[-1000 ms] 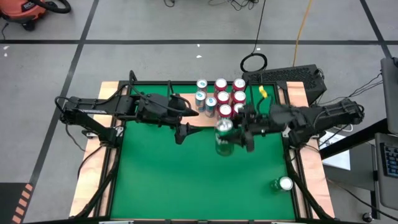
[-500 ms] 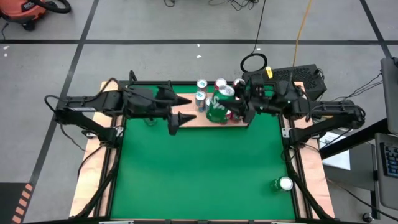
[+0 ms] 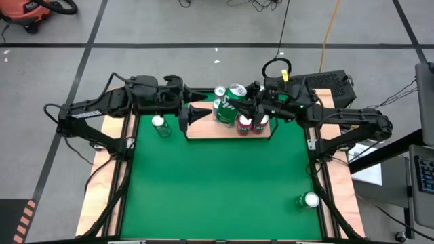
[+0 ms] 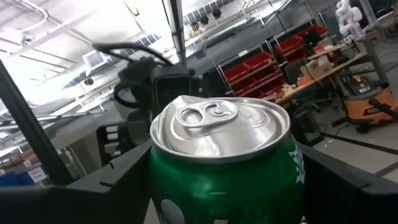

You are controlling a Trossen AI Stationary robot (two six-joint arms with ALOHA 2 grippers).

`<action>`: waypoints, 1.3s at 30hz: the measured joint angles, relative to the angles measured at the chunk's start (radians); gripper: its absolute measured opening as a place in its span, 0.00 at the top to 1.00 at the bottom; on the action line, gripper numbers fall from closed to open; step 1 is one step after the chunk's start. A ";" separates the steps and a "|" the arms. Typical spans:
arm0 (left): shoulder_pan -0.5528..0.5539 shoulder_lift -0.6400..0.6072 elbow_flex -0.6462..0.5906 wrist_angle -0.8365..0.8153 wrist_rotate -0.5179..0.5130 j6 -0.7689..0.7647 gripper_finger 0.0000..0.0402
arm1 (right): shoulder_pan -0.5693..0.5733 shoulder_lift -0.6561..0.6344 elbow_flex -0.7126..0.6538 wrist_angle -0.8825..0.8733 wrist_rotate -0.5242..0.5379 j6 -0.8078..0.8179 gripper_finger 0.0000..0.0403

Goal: Place canned beverage on shelf
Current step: Put the green soda can on the shelf

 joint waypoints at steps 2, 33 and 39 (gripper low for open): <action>0.009 0.000 0.000 -0.001 0.019 -0.004 0.18 | 0.002 0.009 0.000 0.014 -0.002 0.004 0.26; 0.131 0.147 0.000 0.128 0.351 0.002 0.14 | 0.004 0.022 0.000 0.036 -0.002 -0.001 0.26; 0.135 0.165 -0.001 0.149 0.376 -0.007 0.18 | 0.001 0.021 0.000 0.035 -0.001 -0.002 0.26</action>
